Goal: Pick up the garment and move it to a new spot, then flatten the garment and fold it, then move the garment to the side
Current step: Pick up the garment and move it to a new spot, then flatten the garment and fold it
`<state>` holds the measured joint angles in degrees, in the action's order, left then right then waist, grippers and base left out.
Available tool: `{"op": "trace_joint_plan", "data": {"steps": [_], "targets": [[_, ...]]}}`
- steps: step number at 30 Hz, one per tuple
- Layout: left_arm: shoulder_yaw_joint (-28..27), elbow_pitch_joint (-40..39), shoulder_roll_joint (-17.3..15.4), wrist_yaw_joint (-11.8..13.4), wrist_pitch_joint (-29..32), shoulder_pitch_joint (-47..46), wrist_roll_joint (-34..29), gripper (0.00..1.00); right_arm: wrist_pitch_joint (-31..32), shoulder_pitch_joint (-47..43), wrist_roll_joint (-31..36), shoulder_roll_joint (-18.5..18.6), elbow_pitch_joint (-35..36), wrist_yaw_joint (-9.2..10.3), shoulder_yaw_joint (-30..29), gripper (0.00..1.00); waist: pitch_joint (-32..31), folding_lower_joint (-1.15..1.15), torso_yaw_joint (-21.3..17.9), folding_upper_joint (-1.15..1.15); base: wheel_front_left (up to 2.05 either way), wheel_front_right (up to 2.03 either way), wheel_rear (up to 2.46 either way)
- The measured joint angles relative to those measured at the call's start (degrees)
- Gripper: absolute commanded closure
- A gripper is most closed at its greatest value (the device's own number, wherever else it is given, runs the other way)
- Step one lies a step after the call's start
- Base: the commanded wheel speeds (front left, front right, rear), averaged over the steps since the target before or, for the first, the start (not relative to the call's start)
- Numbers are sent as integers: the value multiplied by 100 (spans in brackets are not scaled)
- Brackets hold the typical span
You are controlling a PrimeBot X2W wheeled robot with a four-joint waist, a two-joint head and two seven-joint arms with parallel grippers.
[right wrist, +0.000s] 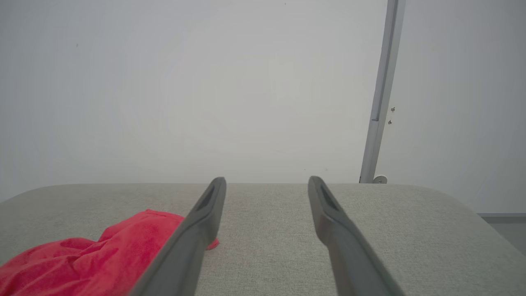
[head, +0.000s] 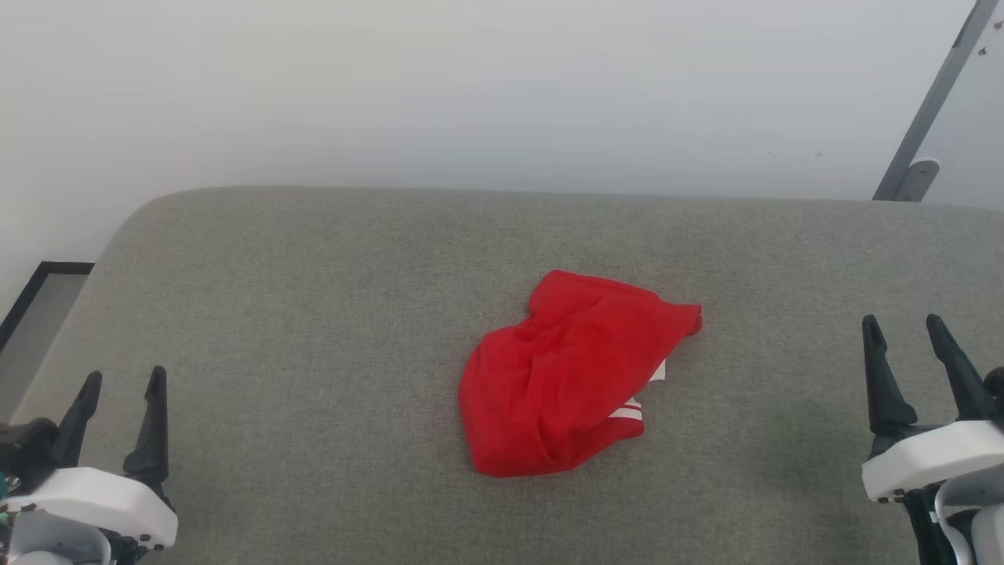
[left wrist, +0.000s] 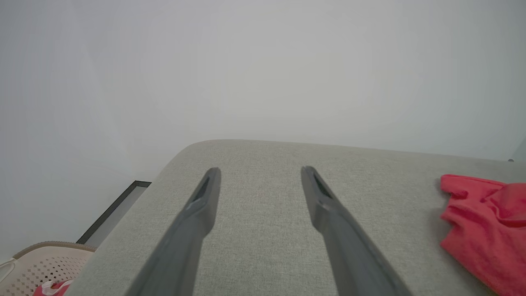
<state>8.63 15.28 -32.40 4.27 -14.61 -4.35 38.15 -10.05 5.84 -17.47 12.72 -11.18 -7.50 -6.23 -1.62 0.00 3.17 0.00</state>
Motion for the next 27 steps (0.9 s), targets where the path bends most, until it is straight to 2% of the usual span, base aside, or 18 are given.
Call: {"op": "trace_joint_plan", "data": {"steps": [15,21,27], "targets": [[-56,-218,63,36,-19,92,15,0,256,-3,-109,-107,54,0,93,0,45,0,106,-1,0,0,0],[54,-379,131,56,-5,60,-14,0,688,241,-303,-41,-110,0,397,0,133,0,301,-1,0,0,0],[238,-481,281,52,24,-212,-51,0,1249,712,-524,130,-572,0,659,0,373,0,572,-1,0,0,0]]}}
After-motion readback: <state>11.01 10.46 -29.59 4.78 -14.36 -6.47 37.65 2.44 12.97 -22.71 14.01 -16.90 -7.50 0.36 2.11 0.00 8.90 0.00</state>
